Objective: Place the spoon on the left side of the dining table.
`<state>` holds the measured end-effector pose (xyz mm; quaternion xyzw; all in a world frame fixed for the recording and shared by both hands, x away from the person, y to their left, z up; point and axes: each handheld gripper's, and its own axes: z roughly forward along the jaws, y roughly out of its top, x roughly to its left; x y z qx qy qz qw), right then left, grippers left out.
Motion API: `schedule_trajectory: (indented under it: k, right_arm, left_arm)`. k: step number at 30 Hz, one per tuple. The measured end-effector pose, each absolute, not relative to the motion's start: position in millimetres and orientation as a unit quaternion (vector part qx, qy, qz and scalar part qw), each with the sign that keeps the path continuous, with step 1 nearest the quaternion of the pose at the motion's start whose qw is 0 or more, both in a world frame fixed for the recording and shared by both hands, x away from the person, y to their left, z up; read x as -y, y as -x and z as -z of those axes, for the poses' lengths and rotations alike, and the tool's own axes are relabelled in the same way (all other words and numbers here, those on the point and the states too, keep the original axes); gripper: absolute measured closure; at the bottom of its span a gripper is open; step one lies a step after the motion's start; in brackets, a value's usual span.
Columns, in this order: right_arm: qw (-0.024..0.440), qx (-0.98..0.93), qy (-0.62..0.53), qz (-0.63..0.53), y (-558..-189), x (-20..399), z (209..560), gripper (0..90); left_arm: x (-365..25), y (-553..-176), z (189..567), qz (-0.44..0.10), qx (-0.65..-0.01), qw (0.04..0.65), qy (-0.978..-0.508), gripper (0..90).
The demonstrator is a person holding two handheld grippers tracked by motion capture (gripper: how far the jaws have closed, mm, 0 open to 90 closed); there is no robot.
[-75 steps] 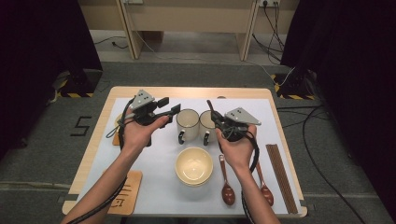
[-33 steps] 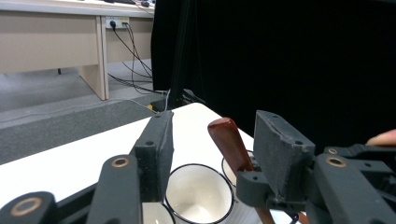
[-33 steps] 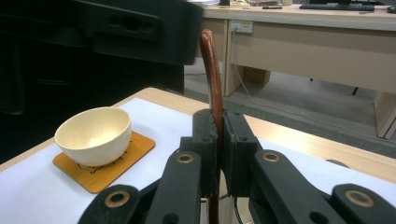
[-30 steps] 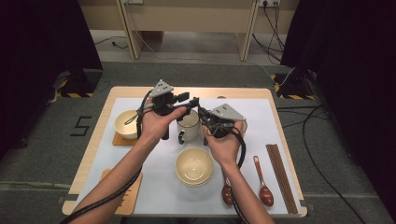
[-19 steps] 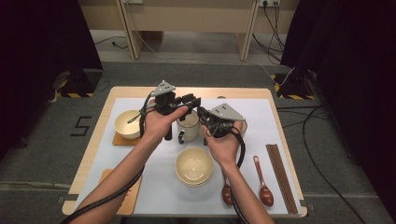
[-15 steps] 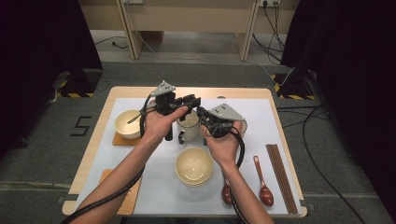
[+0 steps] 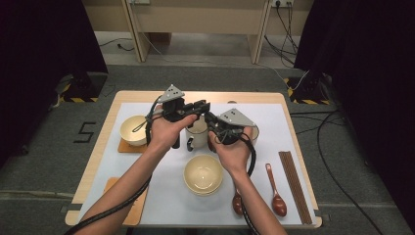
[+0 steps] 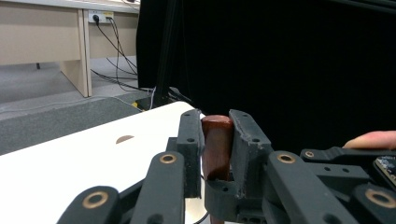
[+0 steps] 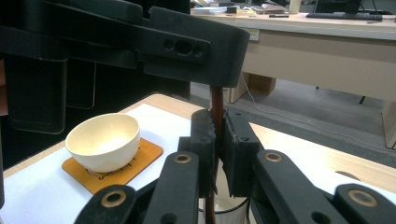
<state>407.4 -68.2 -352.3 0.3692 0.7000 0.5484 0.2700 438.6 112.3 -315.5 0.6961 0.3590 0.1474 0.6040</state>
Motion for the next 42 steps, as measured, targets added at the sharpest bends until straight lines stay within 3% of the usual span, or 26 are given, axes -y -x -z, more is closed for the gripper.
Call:
schedule_trajectory:
  k: [6,10,42]
  right_arm:
    - [0.272,-0.707,-0.37,-0.537,-408.1,68.9,352.4,71.4]
    - [0.274,-0.712,-0.365,-0.534,-407.5,70.1,353.3,68.2]
    - [0.273,-0.717,-0.367,-0.527,-395.8,86.0,361.0,62.6]
  left_arm:
    - [-115.9,-439.0,312.9,-0.153,-0.359,0.607,-0.692,74.0]
    - [-119.1,-439.0,310.9,-0.16,-0.36,0.607,-0.69,74.0]
    - [-150.5,-436.8,297.1,-0.2,-0.368,0.613,-0.67,74.0]
